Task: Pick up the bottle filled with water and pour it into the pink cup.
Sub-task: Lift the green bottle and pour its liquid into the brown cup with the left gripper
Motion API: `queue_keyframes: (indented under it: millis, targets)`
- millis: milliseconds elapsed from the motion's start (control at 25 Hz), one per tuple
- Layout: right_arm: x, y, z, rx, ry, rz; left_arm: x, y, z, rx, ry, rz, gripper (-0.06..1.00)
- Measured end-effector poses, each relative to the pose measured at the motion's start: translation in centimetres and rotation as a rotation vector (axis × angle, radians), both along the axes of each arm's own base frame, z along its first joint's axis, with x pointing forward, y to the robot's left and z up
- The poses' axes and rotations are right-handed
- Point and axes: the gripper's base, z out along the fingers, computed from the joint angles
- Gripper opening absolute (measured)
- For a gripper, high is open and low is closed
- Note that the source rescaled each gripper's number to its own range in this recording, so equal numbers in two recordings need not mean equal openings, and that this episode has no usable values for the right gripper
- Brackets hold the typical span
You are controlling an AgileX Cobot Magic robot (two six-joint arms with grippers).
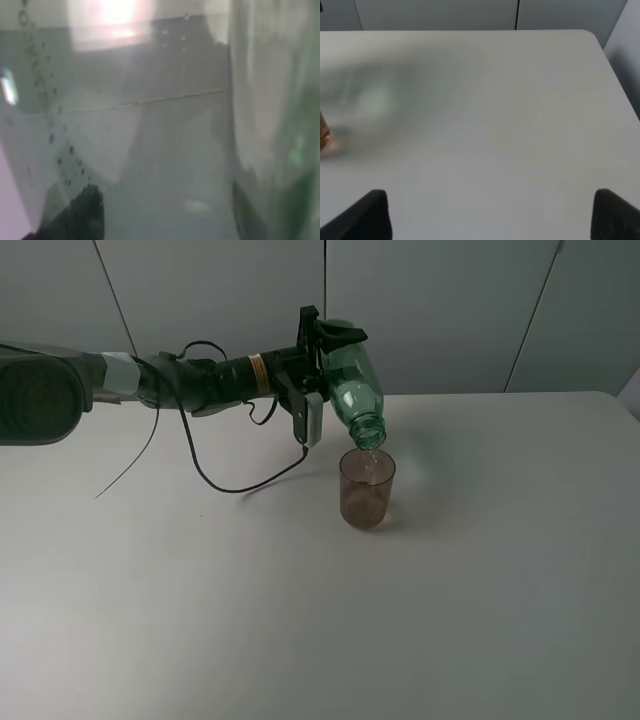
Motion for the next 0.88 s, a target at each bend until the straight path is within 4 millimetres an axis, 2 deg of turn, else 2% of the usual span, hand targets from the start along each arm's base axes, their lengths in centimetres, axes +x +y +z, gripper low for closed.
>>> queue_keyframes:
  millis: [680,880]
  targets:
    - [0.0,0.0,0.0,0.000,0.000,0.000,-0.2,-0.4,1.4,0.056,-0.081,-0.018,0.00]
    - [0.0,0.0,0.0,0.000,0.000,0.000,-0.5,-0.6,2.7,0.072,-0.117,-0.028,0.00]
